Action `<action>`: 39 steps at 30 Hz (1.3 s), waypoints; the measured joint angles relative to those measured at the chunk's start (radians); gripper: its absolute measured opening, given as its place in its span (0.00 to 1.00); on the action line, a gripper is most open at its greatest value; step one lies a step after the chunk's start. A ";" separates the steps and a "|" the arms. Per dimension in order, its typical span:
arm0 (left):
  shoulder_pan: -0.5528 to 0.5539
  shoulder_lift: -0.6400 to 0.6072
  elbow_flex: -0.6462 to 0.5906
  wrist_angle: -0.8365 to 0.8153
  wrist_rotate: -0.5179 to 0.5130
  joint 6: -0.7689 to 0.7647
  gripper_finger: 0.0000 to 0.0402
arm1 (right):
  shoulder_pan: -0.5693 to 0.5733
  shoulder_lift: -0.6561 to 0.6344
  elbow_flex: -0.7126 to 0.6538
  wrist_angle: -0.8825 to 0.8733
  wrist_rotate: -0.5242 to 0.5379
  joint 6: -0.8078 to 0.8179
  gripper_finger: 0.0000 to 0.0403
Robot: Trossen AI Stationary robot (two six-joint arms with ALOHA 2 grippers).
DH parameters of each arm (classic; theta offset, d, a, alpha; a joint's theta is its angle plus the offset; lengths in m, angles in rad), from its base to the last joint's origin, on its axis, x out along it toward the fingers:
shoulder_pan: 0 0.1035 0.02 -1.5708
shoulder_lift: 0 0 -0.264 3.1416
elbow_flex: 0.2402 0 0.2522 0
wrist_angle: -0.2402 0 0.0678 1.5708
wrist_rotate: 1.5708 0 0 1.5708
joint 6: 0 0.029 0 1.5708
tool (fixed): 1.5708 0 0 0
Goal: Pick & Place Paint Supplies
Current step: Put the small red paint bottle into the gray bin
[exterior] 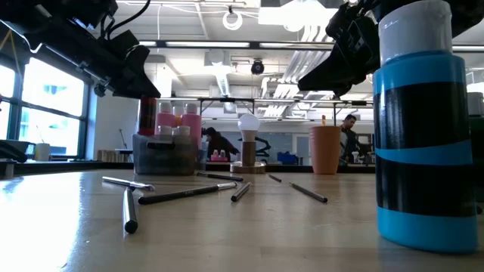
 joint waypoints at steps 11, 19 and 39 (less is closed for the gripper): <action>0.004 0.002 -0.002 0.019 -0.059 0.027 0.30 | 0.000 0.000 0.000 0.000 0.000 0.000 0.23; 0.004 0.011 -0.002 0.022 -0.095 0.029 0.30 | 0.000 0.000 0.000 0.000 0.000 0.000 0.23; 0.004 0.250 -0.003 0.104 -0.118 -0.057 0.30 | 0.000 0.000 0.000 0.000 0.000 0.001 0.23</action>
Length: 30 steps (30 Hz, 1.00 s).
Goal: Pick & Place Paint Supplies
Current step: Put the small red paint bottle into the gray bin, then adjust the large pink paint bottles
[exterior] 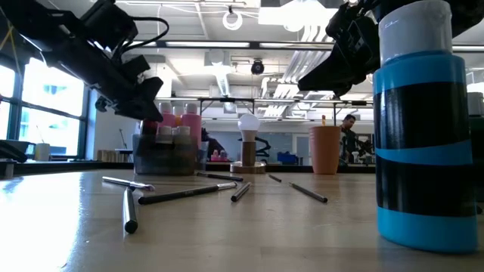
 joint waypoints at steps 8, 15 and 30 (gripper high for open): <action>0.000 0.002 0.000 -0.008 0.012 -0.012 0.33 | 0.000 0.000 0.000 0.000 0.000 0.000 0.23; 0.000 0.002 0.000 -0.022 0.055 -0.015 0.37 | 0.000 0.000 0.000 0.000 0.000 0.000 0.23; 0.000 -0.068 0.000 0.001 0.147 0.054 0.38 | 0.000 0.000 0.000 0.000 -0.006 0.000 0.23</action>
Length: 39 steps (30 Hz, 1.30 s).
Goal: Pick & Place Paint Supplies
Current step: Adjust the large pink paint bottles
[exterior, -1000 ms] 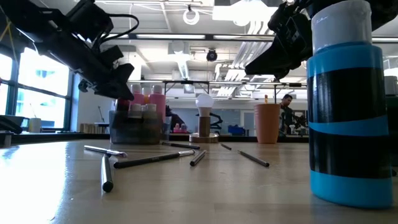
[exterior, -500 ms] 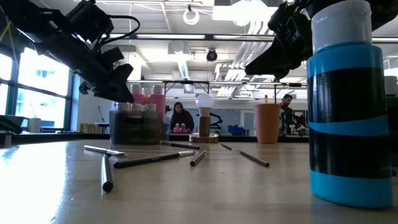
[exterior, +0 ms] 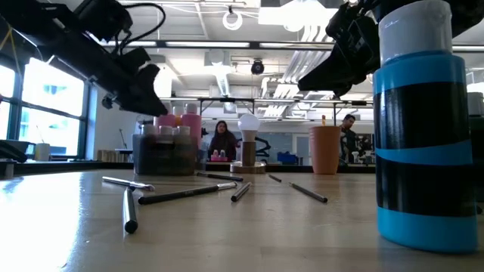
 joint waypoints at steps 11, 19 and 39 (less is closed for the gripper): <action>0.000 -0.263 0.000 -0.025 0.129 0.066 0.38 | 0.000 0.000 0.000 0.000 0.000 0.000 0.23; 0.000 -0.286 0.000 -0.110 0.478 0.058 0.38 | 0.000 0.000 0.000 0.000 0.001 0.004 0.23; -0.159 -0.129 0.000 0.225 0.878 0.202 0.38 | 0.000 -0.015 0.006 -0.081 -0.029 0.159 0.23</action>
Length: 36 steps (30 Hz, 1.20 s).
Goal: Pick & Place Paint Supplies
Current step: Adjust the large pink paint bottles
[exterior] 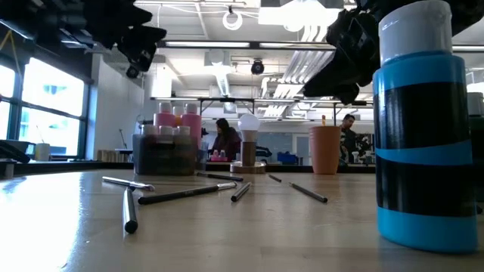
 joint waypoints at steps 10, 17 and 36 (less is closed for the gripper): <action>-0.082 -0.077 0.000 -0.068 -0.106 0.115 0.38 | 0.075 -0.030 0.203 -0.368 0.012 0.002 0.23; -0.083 -0.093 0.000 -0.189 -0.190 0.053 0.38 | 0.188 -0.030 0.398 -0.702 0.012 0.015 0.23; -0.083 -0.107 0.000 -0.240 -0.759 0.092 0.38 | 0.316 -0.026 0.495 -0.892 0.278 0.144 0.23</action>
